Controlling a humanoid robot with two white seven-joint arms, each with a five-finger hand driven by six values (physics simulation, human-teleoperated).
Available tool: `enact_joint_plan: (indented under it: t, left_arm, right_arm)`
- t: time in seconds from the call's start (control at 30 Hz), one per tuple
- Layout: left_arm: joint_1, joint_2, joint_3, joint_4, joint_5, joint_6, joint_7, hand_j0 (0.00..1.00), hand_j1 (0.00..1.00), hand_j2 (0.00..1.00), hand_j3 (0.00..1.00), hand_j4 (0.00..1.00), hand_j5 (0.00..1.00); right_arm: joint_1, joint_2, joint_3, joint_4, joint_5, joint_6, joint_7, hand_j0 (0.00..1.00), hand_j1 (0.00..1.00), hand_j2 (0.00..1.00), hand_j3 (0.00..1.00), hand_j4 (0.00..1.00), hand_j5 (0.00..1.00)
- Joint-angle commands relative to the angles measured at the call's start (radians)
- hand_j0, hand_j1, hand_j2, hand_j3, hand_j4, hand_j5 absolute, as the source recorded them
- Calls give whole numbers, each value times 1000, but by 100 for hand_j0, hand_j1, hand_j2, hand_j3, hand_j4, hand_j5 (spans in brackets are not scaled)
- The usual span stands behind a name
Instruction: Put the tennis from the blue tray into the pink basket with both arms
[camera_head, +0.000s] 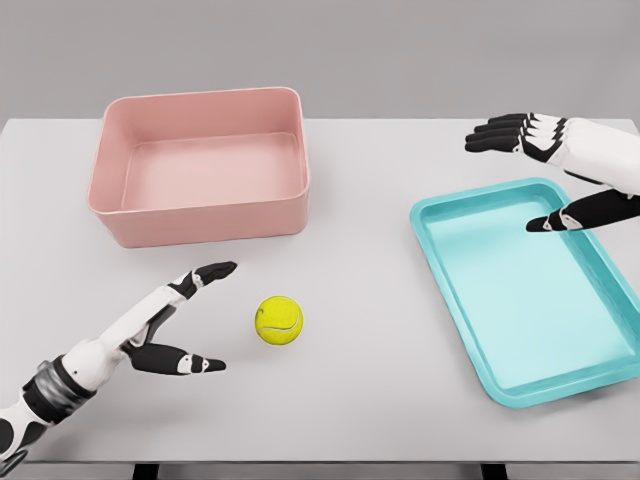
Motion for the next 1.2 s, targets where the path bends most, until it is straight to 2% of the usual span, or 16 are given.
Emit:
enact_joint_plan:
  t: [0.0, 0.13, 0.47, 0.83, 0.97, 1.03, 1.17]
  left_arm:
    - [0, -1, 0, -4, 17, 0, 0, 99, 99, 99, 99, 99, 99]
    - [-3, -1, 0, -10, 19, 1, -2, 99, 99, 99, 99, 99, 99]
    - [-25, -2, -2, -42, 40, 275, -9, 99, 99, 99, 99, 99, 99]
    - [-55, -24, -45, -46, 19, 262, -11, 99, 99, 99, 99, 99, 99]
    - [-64, -53, -46, -43, -15, 265, -9, 99, 99, 99, 99, 99, 99]
    - [-69, -85, -46, -39, -58, 268, -9, 99, 99, 99, 99, 99, 99]
    - [-78, -91, -52, -39, -70, 275, -8, 99, 99, 99, 99, 99, 99]
  right_arm:
    - [-2, 0, 1, 1, -8, 3, -1, 100, 100, 100, 100, 100, 100]
    - [3, 0, 2, -1, -8, 3, -1, 100, 100, 100, 100, 100, 100]
    - [11, 0, 2, -1, -8, 3, -1, 100, 100, 100, 100, 100, 100]
    - [11, 0, 4, -1, -12, 3, -1, 100, 100, 100, 100, 100, 100]
    - [9, 0, 4, -1, -12, 3, -1, 100, 100, 100, 100, 100, 100]
    - [9, 0, 4, -1, -14, 3, -1, 100, 100, 100, 100, 100, 100]
    - [9, 0, 4, -1, -14, 3, -1, 100, 100, 100, 100, 100, 100]
